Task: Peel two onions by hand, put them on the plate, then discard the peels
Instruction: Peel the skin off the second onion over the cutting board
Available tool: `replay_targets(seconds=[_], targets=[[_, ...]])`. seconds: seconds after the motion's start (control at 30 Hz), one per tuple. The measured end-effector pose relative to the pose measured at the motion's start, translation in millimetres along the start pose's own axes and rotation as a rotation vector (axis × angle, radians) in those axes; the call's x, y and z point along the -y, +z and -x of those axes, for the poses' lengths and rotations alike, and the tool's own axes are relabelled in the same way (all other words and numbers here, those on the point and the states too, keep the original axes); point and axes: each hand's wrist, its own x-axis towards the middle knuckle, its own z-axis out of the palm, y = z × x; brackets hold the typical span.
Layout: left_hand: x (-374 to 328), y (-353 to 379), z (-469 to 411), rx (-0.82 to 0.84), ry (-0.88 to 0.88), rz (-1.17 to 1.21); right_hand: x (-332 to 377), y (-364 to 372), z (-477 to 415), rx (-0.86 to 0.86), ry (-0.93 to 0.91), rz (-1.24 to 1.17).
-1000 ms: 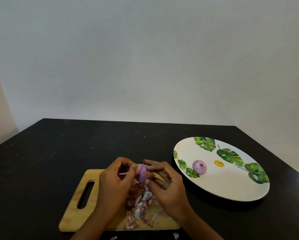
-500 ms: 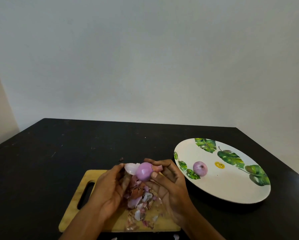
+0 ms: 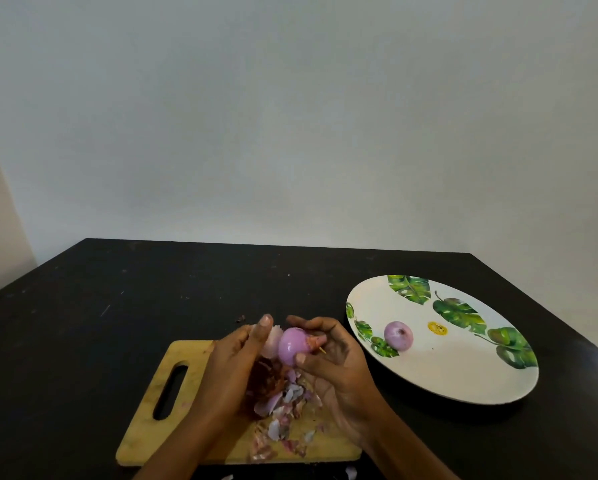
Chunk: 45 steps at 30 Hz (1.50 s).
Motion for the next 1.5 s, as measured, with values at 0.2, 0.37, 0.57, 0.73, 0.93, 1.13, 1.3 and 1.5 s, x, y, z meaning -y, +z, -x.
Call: replay_targets(seconds=[0.2, 0.37, 0.57, 0.73, 0.93, 1.13, 1.3, 1.5], targets=[[7.5, -1.2, -3.1, 0.061, 0.025, -0.07, -2.2, -2.6, -1.7, 0.029, 0.003, 0.042], [8.3, -0.1, -1.2, 0.042, 0.123, -0.134, -4.7, -2.5, -2.2, -0.032, 0.034, 0.214], [5.7, -0.2, -1.2, 0.125, 0.186, -0.151, -2.7, -3.8, -1.8, -0.092, 0.032, 0.286], [9.5, 1.0, -1.9, 0.124, 0.136, 0.008, 0.5, -1.8, -0.6, -0.083, 0.067, 0.143], [8.8, 0.0, -5.2, 0.116, -0.034, 0.124, 6.1, -0.7, -0.4, -0.142, 0.103, -0.048], [2.2, -2.1, -2.4, 0.083, 0.151, -0.011, 7.3, 2.5, -0.2, -0.124, 0.144, -0.119], [-0.3, -0.2, 1.3, -0.044, 0.321, -0.211, 8.0, 4.8, 1.6, -0.087, 0.14, -0.043], [2.0, -3.4, -1.0, -0.093, 0.42, -0.287, 8.7, 6.9, 3.0, -0.03, 0.199, -0.069]])
